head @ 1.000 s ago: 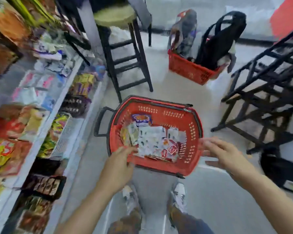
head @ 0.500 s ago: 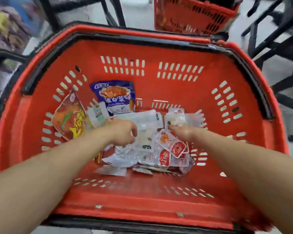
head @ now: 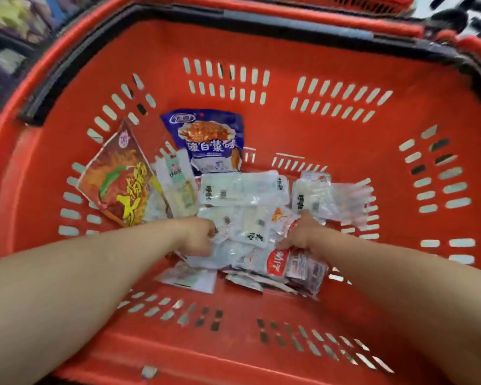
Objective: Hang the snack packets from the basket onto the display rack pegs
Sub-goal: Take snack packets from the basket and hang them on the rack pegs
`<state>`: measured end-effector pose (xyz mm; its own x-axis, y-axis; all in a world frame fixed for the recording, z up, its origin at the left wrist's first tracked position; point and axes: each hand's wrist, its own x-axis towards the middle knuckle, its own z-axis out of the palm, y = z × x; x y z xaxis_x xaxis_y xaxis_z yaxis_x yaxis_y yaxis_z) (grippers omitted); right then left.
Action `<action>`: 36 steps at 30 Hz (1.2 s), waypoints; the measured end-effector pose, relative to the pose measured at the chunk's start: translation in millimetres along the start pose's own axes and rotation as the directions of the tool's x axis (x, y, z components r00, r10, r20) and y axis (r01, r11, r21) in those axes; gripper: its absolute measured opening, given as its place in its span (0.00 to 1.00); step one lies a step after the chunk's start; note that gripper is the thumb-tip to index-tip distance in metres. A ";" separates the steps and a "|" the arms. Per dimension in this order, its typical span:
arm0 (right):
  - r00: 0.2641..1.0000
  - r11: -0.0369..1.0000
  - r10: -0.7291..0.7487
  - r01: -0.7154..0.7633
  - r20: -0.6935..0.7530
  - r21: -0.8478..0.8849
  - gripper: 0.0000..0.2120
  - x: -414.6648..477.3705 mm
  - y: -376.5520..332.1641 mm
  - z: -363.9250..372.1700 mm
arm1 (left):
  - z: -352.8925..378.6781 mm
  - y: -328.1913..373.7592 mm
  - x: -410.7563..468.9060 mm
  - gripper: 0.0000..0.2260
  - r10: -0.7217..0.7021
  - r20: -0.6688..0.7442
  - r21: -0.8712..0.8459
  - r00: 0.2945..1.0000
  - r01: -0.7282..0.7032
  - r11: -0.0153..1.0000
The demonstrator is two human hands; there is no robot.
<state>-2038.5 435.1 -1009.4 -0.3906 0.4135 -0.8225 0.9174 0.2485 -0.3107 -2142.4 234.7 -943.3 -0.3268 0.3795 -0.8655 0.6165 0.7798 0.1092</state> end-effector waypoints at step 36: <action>0.781 0.269 -0.598 0.404 0.177 -0.875 0.36 -91.4 -62.2 -158.3 | -20.8 65.2 71.7 0.34 0.359 -0.212 0.414 0.909 -0.249 0.875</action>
<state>-2071.8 520.6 -839.5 -0.8409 0.0196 -0.5409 0.0225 0.9997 0.0013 -2140.5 323.1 -988.1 -0.2275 0.7304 -0.6440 0.9178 0.3819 0.1089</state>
